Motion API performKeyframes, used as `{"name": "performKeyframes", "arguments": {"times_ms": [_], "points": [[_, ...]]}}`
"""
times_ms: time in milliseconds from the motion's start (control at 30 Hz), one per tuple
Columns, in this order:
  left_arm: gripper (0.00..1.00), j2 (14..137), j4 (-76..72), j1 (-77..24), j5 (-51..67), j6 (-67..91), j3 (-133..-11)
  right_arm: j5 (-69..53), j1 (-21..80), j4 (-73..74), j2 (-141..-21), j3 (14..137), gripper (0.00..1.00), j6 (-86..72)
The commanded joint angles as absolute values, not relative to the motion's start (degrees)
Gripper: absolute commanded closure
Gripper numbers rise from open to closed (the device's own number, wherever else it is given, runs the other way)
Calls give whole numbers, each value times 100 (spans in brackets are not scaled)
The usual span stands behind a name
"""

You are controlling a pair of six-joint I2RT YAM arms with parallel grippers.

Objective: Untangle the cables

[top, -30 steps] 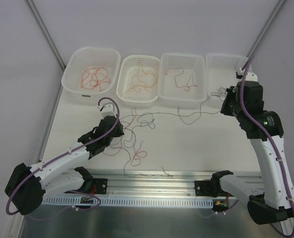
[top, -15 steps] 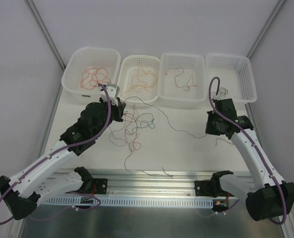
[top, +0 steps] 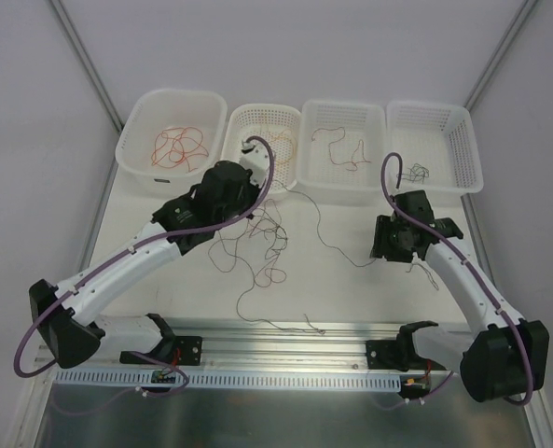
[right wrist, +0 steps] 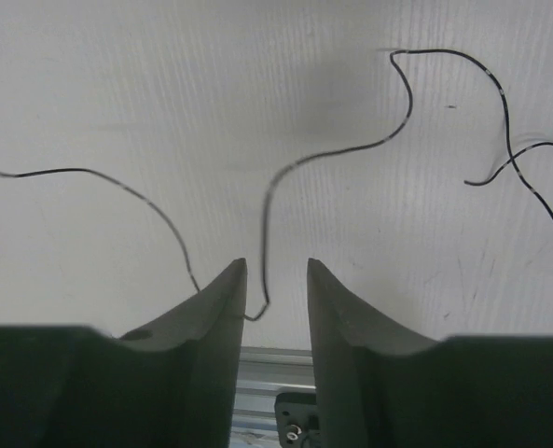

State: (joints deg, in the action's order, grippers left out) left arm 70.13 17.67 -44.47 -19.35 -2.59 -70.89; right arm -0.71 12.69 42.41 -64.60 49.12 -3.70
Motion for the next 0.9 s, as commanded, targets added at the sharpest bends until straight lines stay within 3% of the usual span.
{"name": "performKeyframes", "arguments": {"times_ms": [0, 100, 200, 400, 733, 867], "points": [[100, 6741, 2058, -4649, -1111, -167, -7102, -412, 1371, 3912, -6092, 4975, 45, -159], [100, 6732, 2048, -4789, -617, -184, -7032, -755, 1599, 3762, -5680, 5271, 28, 165], [100, 6759, 2030, -4904, -379, -211, -6961, -1062, 1933, 3604, -5424, 5598, 18, 517], [100, 6706, 1978, -5115, 562, -316, -6899, -2661, 2311, 2525, -5493, 5985, 7, 1098], [100, 6653, 1969, -5194, 1142, -395, -6882, -4280, 3058, 2215, -6609, 6785, 5, 1608], [100, 6627, 1978, -5229, 1292, -395, -6838, -4350, 3173, 2118, -6759, 6767, 16, 1626]]}}
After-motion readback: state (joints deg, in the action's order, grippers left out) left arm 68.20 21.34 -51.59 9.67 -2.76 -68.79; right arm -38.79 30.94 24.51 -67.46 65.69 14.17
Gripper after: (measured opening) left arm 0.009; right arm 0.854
